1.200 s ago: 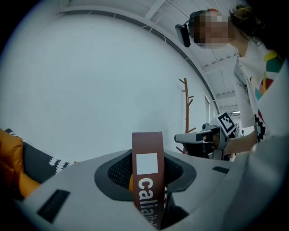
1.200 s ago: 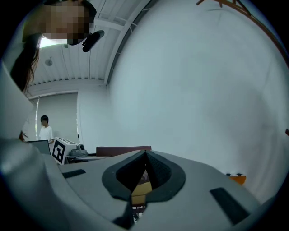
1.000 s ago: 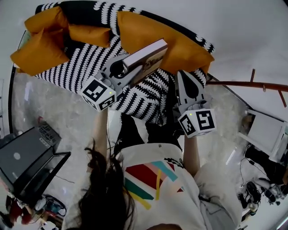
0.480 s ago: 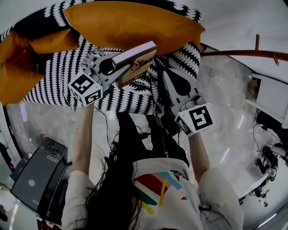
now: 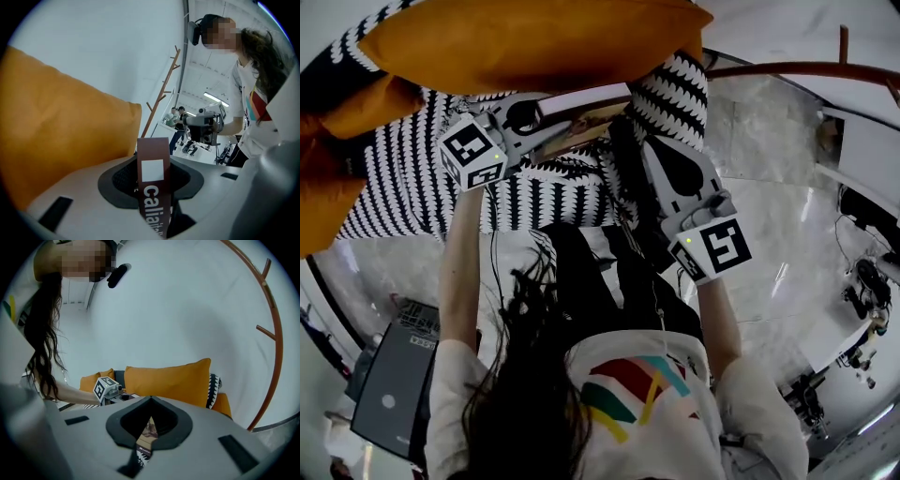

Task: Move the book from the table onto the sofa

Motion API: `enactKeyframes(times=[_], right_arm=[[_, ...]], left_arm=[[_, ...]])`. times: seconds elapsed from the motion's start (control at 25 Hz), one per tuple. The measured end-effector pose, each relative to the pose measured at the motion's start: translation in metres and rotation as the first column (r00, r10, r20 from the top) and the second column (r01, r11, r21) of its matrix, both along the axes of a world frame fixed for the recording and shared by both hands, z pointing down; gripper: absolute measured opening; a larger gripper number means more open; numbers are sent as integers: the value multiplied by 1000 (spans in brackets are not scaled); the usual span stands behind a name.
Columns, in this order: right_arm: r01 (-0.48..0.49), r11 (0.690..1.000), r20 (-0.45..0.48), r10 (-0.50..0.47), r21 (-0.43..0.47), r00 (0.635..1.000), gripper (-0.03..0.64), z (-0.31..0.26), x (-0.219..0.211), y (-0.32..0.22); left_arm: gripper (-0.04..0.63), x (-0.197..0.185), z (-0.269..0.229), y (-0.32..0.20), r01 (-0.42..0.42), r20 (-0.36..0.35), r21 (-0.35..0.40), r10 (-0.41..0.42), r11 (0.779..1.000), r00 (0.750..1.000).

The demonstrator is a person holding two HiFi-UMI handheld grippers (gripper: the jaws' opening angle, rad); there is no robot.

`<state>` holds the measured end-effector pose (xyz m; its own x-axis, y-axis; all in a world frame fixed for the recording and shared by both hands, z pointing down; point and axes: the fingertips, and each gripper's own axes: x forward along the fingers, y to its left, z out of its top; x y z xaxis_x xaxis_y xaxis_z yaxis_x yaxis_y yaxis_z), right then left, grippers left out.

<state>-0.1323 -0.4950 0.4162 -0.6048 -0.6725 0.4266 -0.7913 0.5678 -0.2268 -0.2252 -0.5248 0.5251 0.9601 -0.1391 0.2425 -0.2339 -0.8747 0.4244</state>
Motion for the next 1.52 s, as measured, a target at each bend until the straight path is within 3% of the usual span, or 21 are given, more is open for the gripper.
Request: enactKeyframes(times=[0.24,0.36,0.44,0.56,0.68,0.76,0.88,1.04,1.12,1.2,1.32,1.36,1.52], right_arm=[[20,1000,53,-19,-17,998,11,2,-25,4],[13,1000,64,-12,-16,998,11,2,-31,4],[10,1000,68,-9,-17,998,11,0,-36,5],[16,1000,70,-14,-20,997,12,-6,-45,9],[30,999,75,-28,-24,997,11,-11,-50,12],[33,999,83,-31,-20,996,11,-15,-53,13],[37,999,94,-37,3,995,12,-27,-56,13],[35,999,115,-39,38,993,12,-47,-58,12],[38,997,106,-44,60,993,11,-59,-59,12],[53,994,81,-61,97,995,11,-76,-62,8],[70,985,59,-80,160,995,11,-108,-63,7],[72,980,56,-84,184,995,11,-123,-63,8],[91,944,34,-107,316,994,11,-192,-71,18]], left_arm=[[149,-19,49,4,-40,84,-80,46,996,995],[149,-27,60,1,-12,88,-112,22,994,996],[149,-39,69,-5,19,146,-104,-3,994,989],[198,-61,83,-19,83,318,-34,-68,996,946],[296,-74,88,-29,144,458,92,-170,985,872],[351,-75,89,-28,146,508,151,-203,978,837],[427,-74,82,-27,197,508,218,-283,956,813],[493,-82,62,-35,313,477,290,-420,905,772],[506,-87,36,-43,385,433,314,-492,868,755],[506,-97,-12,-57,511,333,335,-607,792,722],[505,-106,-104,-67,693,118,347,-762,632,636],[505,-104,-137,-65,718,55,356,-780,598,623],[503,-88,-272,-36,715,-126,434,-749,548,651]])
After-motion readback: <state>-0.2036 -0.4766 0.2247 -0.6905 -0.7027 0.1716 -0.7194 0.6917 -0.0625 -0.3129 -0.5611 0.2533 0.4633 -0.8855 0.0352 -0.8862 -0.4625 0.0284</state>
